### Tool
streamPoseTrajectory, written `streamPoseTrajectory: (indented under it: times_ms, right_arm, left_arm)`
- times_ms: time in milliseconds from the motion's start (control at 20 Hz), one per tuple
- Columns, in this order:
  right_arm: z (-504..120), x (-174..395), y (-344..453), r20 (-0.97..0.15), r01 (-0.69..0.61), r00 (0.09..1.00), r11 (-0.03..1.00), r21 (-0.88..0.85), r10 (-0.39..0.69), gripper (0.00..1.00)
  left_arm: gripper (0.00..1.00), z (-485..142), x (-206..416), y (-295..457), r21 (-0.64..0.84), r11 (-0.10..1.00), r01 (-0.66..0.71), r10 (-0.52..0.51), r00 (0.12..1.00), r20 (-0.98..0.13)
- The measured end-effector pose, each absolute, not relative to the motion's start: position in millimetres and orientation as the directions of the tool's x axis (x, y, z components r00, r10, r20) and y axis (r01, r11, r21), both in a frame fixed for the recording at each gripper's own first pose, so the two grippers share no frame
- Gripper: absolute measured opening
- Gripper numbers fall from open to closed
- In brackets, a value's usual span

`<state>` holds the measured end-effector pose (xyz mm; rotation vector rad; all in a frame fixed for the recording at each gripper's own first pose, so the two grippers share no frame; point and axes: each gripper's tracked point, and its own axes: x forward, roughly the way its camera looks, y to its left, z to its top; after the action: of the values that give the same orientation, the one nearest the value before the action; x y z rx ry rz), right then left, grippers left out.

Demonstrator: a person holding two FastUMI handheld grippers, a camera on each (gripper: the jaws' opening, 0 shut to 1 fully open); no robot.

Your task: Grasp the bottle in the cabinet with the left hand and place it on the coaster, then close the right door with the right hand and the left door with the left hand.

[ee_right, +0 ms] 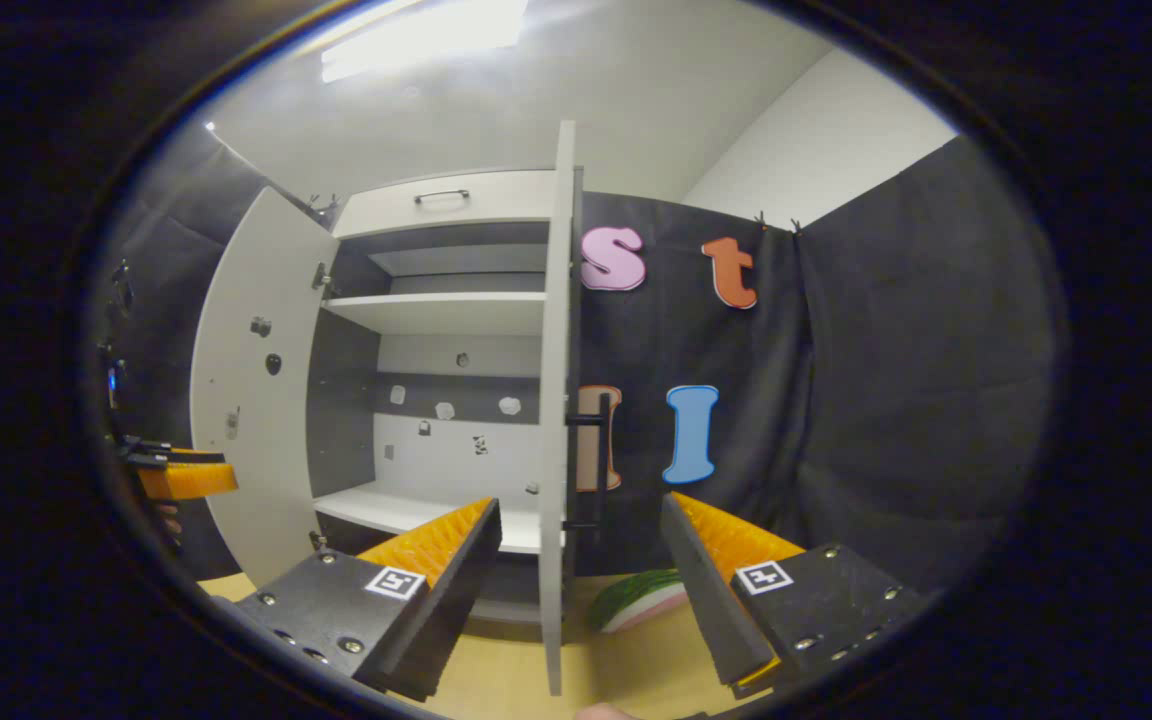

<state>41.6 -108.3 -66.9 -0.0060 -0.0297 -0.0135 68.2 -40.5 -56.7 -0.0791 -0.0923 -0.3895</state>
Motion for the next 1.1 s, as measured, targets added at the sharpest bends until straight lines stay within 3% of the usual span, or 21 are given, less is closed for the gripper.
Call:
streamPoseTrajectory:
  times_ms: [450, 850, 900, 950, 1100]
  right_arm:
    - [-83.5, 118.9, -216.6, -0.001, 0.146, 0.989, 0.988, -0.045, -0.146, 0.95]
    - [-75.2, 176.9, -168.6, -0.027, 0.073, 0.997, 0.997, -0.011, -0.073, 0.97]
    - [-69.1, 162.2, -164.1, -0.022, 0.095, 0.995, 0.995, -0.02, -0.096, 0.99]
    - [-71.2, 173.8, -160.4, -0.034, 0.093, 0.995, 0.996, -0.012, -0.093, 0.84]
    - [-72.5, 176.3, -142.7, -0.051, 0.077, 0.996, 0.997, 0.003, -0.077, 0.87]
  left_arm:
    - [0.96, -47.5, 96.2, -33.4, 0.039, 0.938, 0.345, -0.347, 0.933, 0.1]
    - [0.96, -69.1, 86.4, -22.2, 0.035, 0.944, 0.328, -0.33, 0.942, 0.065]
    - [0.96, -69.4, 83.6, -18.9, 0.033, 0.947, 0.321, -0.322, 0.945, 0.061]
    - [0.96, -68.6, 79.4, -15.9, 0.032, 0.949, 0.313, -0.315, 0.947, 0.061]
    - [0.96, -64.8, 64.1, -10.4, 0.036, 0.953, 0.302, -0.304, 0.95, 0.066]
